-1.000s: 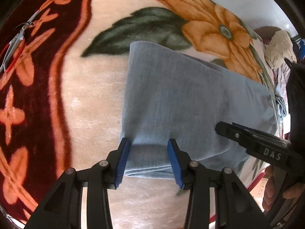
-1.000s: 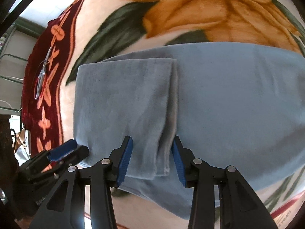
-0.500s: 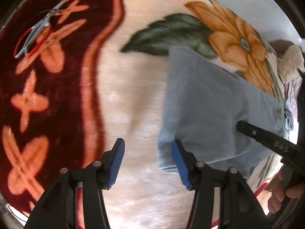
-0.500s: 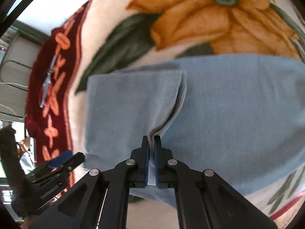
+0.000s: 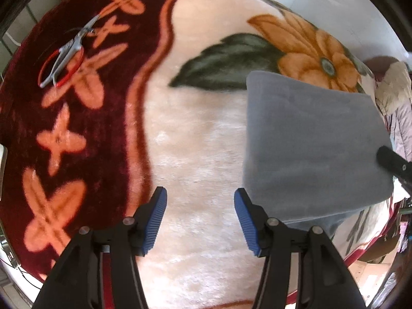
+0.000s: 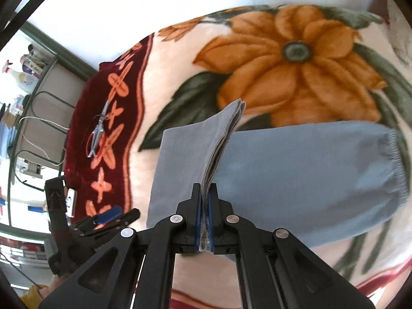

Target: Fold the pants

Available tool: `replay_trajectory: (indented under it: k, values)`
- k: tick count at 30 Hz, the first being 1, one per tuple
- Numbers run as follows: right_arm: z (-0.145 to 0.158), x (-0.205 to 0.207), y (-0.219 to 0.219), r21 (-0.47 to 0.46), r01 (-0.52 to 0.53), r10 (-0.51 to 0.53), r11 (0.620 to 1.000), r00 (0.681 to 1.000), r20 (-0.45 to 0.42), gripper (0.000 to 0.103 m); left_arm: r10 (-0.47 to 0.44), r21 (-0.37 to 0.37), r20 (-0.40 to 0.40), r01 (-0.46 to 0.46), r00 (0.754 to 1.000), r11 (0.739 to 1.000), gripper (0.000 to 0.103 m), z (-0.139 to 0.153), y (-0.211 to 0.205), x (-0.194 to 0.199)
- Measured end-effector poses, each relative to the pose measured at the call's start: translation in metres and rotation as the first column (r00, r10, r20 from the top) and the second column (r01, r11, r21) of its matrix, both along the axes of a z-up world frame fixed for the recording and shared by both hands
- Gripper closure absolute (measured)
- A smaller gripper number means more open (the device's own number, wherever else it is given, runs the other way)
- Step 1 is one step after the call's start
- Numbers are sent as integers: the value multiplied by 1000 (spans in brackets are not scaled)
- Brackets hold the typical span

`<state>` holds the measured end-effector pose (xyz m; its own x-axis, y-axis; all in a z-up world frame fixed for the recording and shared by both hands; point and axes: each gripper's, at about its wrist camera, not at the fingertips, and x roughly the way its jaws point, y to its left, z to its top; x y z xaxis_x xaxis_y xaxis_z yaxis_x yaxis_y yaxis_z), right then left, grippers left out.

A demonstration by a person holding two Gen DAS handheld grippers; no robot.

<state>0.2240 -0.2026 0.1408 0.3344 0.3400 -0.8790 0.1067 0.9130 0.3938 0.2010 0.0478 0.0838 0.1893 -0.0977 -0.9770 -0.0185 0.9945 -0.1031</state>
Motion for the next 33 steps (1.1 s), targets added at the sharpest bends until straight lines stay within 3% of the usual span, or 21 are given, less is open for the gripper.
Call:
replay_trajectory:
  k: [7, 16, 33]
  values:
    - [23, -13, -41, -132, -14, 16, 991, 1000, 20, 98, -40, -9, 6, 40, 999, 999, 43, 4, -26, -2]
    - [28, -21, -91, -270, -25, 33, 962, 999, 26, 98, -86, -17, -2, 86, 996, 996, 42, 2, -62, -4]
    - [-22, -40, -166, -340, 58, -77, 939, 996, -44, 98, -137, -44, -1, 137, 991, 990, 42, -9, -126, 8]
